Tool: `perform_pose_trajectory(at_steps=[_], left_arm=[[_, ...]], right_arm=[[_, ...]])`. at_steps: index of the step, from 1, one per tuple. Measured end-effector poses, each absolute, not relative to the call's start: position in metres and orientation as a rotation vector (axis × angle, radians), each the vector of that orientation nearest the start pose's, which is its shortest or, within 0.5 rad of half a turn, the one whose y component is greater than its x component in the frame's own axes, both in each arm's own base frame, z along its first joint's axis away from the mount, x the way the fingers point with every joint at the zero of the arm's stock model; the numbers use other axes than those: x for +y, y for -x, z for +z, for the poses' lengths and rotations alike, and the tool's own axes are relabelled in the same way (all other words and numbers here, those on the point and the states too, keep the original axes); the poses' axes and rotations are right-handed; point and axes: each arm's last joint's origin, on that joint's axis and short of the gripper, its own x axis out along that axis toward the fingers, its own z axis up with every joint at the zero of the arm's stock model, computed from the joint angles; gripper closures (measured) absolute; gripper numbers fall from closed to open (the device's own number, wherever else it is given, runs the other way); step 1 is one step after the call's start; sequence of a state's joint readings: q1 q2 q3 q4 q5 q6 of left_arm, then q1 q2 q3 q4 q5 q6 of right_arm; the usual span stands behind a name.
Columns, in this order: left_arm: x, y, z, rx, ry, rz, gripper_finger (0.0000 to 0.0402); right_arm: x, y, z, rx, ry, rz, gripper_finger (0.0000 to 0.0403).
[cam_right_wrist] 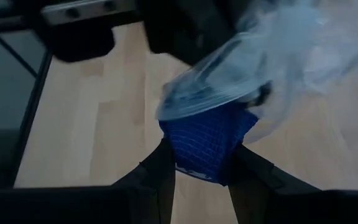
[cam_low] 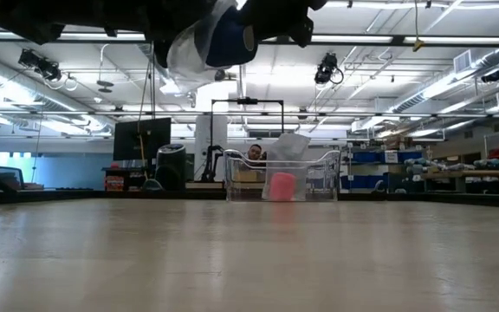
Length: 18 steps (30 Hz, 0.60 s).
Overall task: Roll bandage
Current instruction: Put the blue bandage into the transparent zip bag
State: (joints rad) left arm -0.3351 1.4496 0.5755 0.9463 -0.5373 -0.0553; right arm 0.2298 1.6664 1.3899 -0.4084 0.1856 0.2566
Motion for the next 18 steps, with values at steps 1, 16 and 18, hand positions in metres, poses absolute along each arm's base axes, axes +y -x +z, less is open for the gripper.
perform_pose_trajectory(at_steps=[1,16,18], left_arm=[[-0.079,-0.273,0.223,-0.072,0.086,0.2,0.0398],[-0.082,-0.275,0.219,-0.137,0.092,0.19,0.0398],[-0.082,-0.273,0.218,-0.187,0.115,0.166,0.0398]], right_arm=[[0.078,-0.364,0.296,0.666,-0.125,-0.054,0.0285],[0.061,-0.369,0.298,0.625,-0.262,-0.125,0.0261],[0.063,-0.367,0.302,0.615,-0.262,-0.121,0.0244]])
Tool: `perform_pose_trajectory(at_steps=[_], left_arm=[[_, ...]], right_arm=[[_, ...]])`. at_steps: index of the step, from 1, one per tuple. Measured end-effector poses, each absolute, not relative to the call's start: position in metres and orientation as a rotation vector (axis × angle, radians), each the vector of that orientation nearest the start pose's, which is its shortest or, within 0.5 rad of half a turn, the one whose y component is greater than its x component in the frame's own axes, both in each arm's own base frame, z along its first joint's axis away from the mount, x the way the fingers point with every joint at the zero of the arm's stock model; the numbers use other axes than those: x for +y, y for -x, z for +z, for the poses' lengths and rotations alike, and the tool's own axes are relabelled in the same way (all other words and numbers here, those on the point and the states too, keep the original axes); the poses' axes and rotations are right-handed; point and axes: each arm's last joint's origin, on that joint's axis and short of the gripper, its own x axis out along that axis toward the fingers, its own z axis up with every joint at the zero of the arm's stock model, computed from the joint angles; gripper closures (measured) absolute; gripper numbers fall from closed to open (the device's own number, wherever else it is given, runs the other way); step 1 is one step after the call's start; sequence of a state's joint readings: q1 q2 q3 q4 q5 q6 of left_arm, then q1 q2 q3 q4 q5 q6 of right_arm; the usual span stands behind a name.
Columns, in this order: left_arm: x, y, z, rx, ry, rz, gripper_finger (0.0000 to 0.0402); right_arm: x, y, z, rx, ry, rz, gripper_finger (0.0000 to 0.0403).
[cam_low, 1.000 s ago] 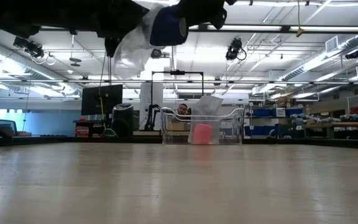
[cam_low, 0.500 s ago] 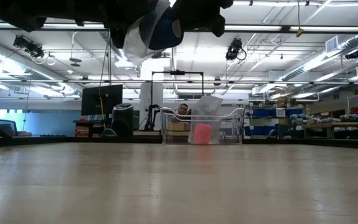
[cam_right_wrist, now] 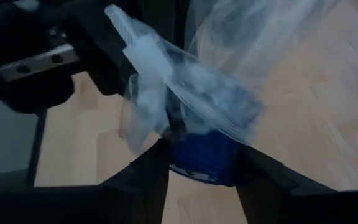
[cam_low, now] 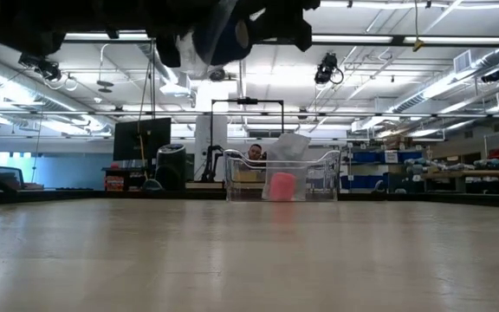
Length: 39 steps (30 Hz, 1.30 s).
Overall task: Roll bandage
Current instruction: Put the blue bandage into the transparent zip bag
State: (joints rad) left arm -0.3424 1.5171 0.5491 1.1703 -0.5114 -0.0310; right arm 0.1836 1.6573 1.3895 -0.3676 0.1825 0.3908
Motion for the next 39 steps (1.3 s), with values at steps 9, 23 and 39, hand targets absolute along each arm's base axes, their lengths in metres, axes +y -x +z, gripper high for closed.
perform_pose_trajectory(at_steps=[9,23,39], left_arm=[[-0.082,-0.267,0.208,-0.389,0.239,0.067,0.0398],[-0.087,-0.279,0.233,-0.488,0.229,-0.009,0.0398],[-0.071,-0.266,0.264,-0.607,0.219,0.013,0.0398]], right_arm=[[0.069,-0.347,0.342,0.458,-0.212,-0.072,0.0189],[0.076,-0.31,0.39,0.265,-0.067,-0.074,0.0188],[0.1,-0.252,0.351,0.226,-0.01,-0.124,0.0188]])
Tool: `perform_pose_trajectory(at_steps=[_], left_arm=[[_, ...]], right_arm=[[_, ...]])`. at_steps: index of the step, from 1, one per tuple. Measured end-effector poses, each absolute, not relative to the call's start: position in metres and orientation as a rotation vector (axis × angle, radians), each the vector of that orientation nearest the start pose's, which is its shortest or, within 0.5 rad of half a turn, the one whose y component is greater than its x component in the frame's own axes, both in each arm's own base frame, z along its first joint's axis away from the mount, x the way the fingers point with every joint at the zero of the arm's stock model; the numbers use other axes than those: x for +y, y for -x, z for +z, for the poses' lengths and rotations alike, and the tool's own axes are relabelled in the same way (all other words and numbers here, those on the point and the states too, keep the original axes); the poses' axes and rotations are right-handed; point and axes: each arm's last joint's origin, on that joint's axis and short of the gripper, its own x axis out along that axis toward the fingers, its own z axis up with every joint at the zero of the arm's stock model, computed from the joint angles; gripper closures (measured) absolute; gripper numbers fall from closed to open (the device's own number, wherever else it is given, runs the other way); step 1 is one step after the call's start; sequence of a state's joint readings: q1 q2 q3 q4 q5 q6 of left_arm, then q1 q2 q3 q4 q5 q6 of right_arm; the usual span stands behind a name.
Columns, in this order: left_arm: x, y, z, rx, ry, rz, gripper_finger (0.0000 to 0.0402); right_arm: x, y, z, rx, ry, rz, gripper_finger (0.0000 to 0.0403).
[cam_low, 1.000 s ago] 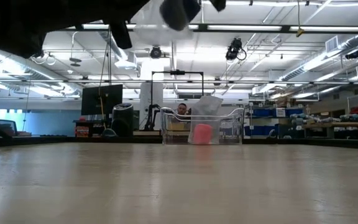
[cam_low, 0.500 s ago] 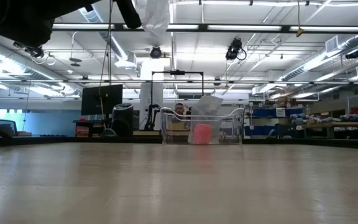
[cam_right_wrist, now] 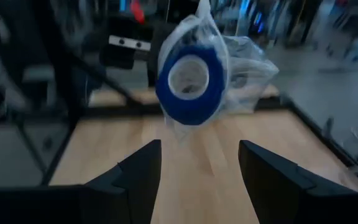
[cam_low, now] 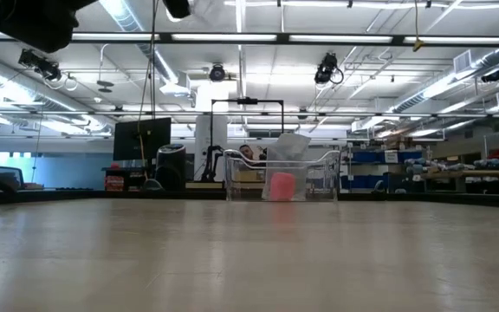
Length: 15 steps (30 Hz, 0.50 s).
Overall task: Roll bandage
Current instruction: Put the blue bandage into the transparent zip bag
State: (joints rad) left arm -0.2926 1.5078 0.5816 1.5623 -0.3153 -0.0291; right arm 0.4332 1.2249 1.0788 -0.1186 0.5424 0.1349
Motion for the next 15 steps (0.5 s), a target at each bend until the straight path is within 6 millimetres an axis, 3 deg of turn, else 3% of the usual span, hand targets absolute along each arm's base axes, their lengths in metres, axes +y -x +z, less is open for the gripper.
perform_pose_trajectory(at_steps=[6,11,15], left_arm=[[-0.066,-0.261,0.274,-0.649,0.212,0.007,0.0398],[-0.066,-0.26,0.275,-0.651,0.195,0.015,0.0398],[-0.065,-0.261,0.275,-0.651,0.195,0.02,0.0398]], right_arm=[[0.114,-0.279,0.291,-0.023,-0.015,-0.159,0.0195],[0.119,-0.302,0.276,-0.116,-0.008,-0.193,0.0214],[0.12,-0.313,0.278,-0.132,-0.021,-0.201,0.0223]])
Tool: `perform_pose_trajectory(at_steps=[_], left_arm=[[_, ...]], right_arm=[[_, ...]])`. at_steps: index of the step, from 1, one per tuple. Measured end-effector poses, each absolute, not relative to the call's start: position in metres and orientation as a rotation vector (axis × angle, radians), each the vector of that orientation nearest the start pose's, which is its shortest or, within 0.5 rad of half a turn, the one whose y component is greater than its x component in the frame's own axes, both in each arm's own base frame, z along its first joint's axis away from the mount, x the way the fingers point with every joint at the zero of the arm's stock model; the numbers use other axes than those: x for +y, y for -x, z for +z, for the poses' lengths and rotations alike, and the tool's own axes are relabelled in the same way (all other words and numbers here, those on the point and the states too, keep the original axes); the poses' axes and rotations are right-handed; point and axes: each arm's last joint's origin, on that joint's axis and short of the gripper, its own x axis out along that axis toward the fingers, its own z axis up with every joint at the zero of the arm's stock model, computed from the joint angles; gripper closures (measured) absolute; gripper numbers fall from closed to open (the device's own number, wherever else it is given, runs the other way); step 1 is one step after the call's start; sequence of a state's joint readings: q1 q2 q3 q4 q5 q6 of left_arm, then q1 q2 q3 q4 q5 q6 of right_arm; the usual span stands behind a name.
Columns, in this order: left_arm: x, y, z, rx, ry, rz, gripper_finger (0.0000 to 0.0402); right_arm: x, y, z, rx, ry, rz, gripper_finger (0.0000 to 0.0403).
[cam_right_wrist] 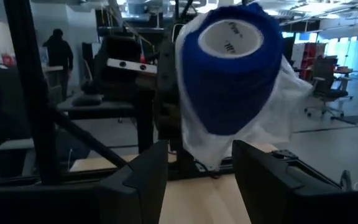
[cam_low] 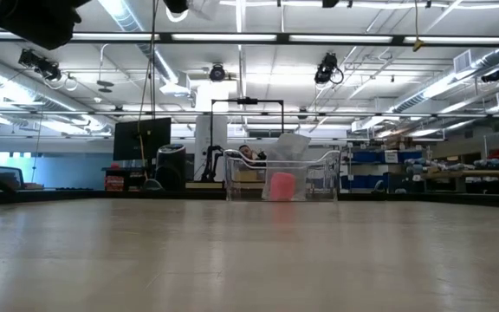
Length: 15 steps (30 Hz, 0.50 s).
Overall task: Roll bandage
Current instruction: Put the blue bandage into the transparent zip bag
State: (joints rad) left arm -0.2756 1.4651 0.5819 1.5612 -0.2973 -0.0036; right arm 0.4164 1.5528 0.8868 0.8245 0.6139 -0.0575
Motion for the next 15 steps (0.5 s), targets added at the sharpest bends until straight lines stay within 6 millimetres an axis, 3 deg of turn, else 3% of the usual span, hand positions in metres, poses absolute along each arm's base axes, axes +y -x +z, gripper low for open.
perform_pose_trajectory(at_steps=[5,10,15], left_arm=[[-0.0649,-0.2604,0.2748,-0.652,0.189,0.018,0.0398],[-0.065,-0.2604,0.2748,-0.652,0.172,0.023,0.0398],[-0.0654,-0.261,0.274,-0.642,0.16,0.017,0.0398]], right_arm=[[0.1162,-0.3173,0.2781,-0.14,-0.033,-0.255,0.0266],[0.1156,-0.3169,0.2784,-0.131,-0.026,-0.268,0.038],[0.1152,-0.3135,0.2818,-0.116,-0.012,-0.267,0.0395]])
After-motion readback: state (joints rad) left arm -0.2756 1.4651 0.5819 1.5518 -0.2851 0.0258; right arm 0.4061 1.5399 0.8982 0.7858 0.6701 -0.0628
